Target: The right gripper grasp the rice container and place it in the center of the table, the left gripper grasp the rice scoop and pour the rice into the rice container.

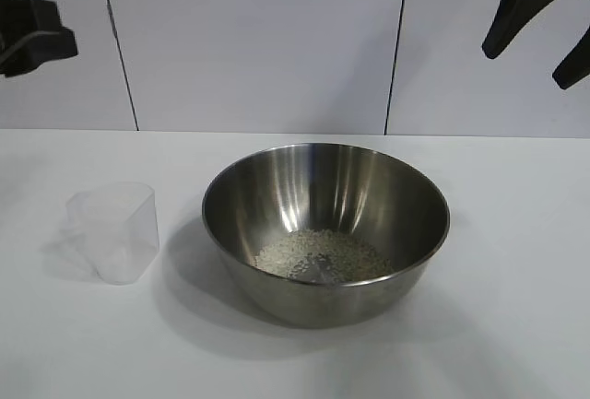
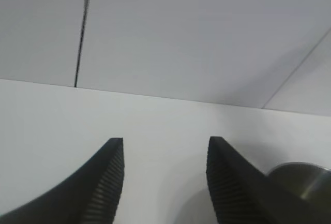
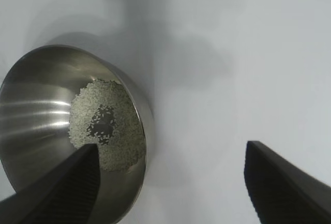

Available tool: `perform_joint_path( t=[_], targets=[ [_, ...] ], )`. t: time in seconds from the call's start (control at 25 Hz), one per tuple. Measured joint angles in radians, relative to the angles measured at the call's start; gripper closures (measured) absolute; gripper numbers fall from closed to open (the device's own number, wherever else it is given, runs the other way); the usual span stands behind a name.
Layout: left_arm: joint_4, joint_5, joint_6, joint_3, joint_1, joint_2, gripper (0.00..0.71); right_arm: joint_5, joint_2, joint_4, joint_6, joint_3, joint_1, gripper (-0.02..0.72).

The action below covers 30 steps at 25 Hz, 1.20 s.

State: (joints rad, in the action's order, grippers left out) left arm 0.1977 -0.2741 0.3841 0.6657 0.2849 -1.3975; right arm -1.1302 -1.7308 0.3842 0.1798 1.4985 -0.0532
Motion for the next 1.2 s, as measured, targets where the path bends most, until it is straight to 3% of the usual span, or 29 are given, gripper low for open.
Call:
perform_joint_path(
  t=[0.16, 0.32, 0.52, 0.68, 0.76, 1.08, 1.2],
  targets=[
    [0.088, 0.328, 0.066, 0.209, 0.029, 0.000, 0.347, 0.000, 0.000, 0.000, 0.000, 0.000, 0.000, 0.167],
    [0.077, 0.639, 0.037, 0.421, 0.078, -0.014, 0.347, -0.002, 0.000, 0.000, 0.000, 0.000, 0.000, 0.167],
    [-0.169, 0.953, -0.171, 0.658, 0.088, -0.103, 0.347, -0.035, 0.000, 0.010, 0.000, 0.000, 0.000, 0.167],
    [-0.428, 1.077, -0.359, 0.773, 0.090, -0.205, 0.347, -0.074, 0.000, 0.054, 0.000, 0.000, 0.000, 0.167],
    [-0.500, 1.123, -0.397, 0.813, 0.090, -0.257, 0.347, -0.084, 0.000, 0.076, 0.001, 0.000, 0.000, 0.167],
    [-0.556, 1.244, -0.444, 0.895, 0.097, -0.378, 0.345, -0.084, 0.000, 0.096, 0.007, 0.000, 0.058, 0.167],
    [-0.557, 1.247, -0.450, 0.899, 0.108, -0.379, 0.293, -0.086, 0.000, 0.099, 0.008, 0.000, 0.088, 0.167]
  ],
)
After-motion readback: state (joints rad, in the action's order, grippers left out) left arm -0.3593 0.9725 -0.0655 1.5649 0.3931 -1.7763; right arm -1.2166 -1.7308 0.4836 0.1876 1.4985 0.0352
